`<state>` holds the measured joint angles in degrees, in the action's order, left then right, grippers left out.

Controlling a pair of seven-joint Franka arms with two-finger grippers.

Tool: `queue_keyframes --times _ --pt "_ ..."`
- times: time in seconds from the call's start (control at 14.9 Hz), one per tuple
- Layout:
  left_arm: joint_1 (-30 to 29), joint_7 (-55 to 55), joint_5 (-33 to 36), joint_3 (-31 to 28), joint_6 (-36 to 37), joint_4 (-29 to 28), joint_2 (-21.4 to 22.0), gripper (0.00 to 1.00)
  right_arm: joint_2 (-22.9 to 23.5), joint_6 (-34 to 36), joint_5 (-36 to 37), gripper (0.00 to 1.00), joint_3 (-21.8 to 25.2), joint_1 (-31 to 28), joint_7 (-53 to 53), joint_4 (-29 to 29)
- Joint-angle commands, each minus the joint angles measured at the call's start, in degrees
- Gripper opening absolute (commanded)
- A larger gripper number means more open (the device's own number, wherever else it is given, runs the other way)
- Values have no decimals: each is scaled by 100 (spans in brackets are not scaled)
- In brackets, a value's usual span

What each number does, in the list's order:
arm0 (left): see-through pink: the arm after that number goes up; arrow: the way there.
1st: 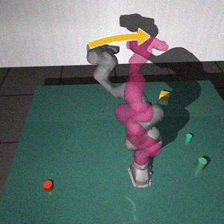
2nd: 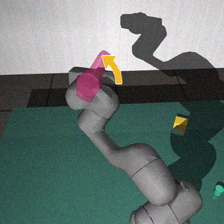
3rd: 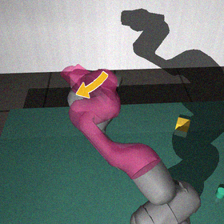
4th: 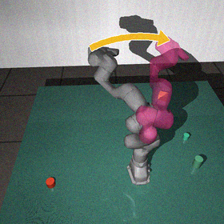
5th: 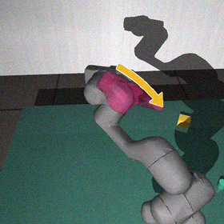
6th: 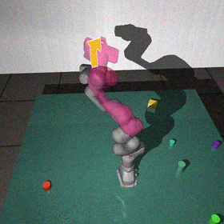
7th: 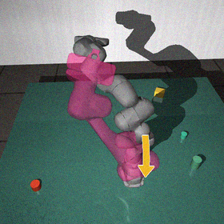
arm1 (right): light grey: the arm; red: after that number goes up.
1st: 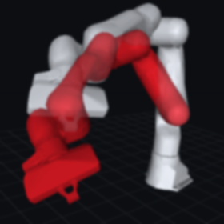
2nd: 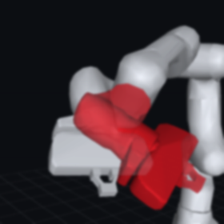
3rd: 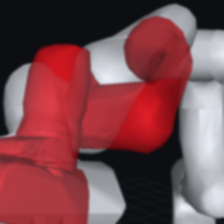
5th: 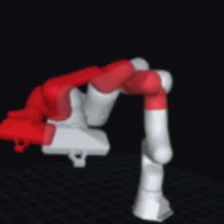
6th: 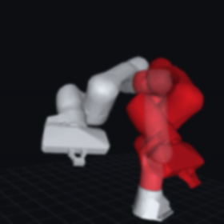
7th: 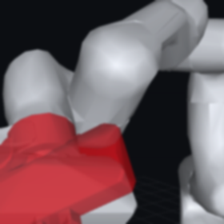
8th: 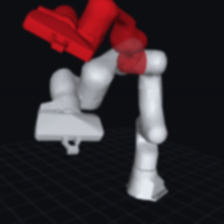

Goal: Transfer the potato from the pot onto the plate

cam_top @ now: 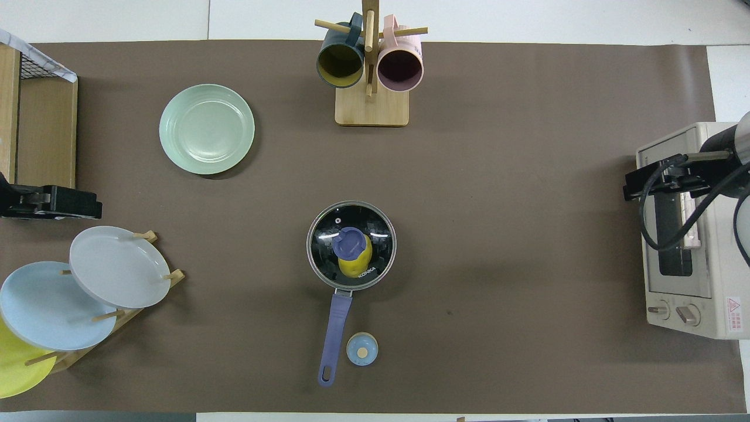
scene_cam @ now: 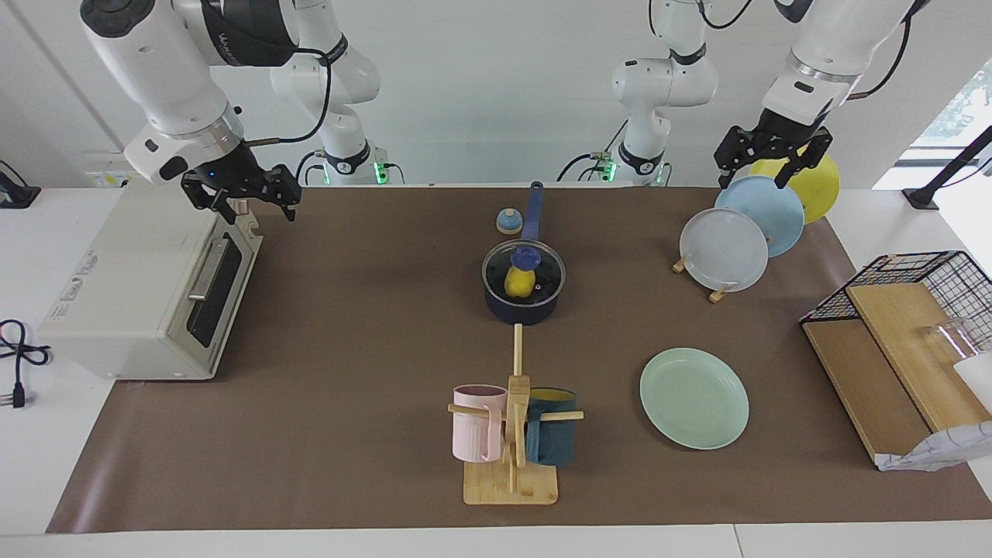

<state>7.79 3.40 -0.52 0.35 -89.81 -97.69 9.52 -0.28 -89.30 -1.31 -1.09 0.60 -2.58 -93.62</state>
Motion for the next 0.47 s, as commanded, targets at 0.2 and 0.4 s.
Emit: queue_keyframes --times 0.2,0.4 --pt "3 55 -71 -44 -11 -57 137 100 641 -298 -404 100 -224 475 264 368" --pt "4 64 -71 -44 77 -119 208 100 994 -333 -379 100 -435 1159 1396 792"
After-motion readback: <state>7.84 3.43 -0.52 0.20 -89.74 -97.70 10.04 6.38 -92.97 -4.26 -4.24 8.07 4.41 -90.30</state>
